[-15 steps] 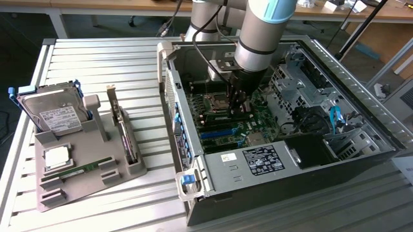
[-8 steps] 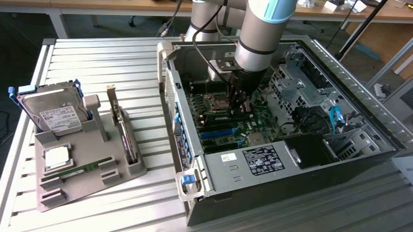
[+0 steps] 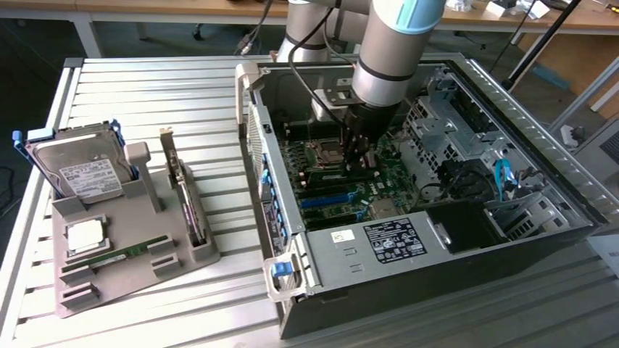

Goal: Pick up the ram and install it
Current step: 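Insert the ram into the slot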

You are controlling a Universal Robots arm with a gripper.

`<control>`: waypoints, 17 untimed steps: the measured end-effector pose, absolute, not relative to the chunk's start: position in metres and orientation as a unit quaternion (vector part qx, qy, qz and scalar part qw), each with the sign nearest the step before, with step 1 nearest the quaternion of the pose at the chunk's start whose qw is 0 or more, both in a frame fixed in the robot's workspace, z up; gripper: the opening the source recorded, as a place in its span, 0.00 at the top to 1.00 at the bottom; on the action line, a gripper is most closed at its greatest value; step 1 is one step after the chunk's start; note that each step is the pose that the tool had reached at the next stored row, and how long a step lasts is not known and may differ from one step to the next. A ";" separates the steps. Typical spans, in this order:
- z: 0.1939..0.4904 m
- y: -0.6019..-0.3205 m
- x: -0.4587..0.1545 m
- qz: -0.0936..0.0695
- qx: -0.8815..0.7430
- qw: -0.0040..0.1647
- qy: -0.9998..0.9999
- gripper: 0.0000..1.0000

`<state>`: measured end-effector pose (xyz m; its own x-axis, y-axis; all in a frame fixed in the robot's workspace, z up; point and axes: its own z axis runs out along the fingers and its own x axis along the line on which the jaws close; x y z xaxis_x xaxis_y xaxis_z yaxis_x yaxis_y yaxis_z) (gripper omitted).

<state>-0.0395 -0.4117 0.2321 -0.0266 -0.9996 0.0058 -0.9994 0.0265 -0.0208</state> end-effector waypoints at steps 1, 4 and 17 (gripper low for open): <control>0.232 -0.412 -0.040 -0.010 -0.698 0.005 0.716 0.88; 0.233 -0.412 -0.040 -0.010 -0.698 0.005 0.716 0.88; 0.234 -0.412 -0.037 -0.009 -0.697 0.004 0.717 0.88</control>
<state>-0.0374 -0.4119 0.2340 -0.0270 -0.9996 0.0068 -0.9995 0.0268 -0.0192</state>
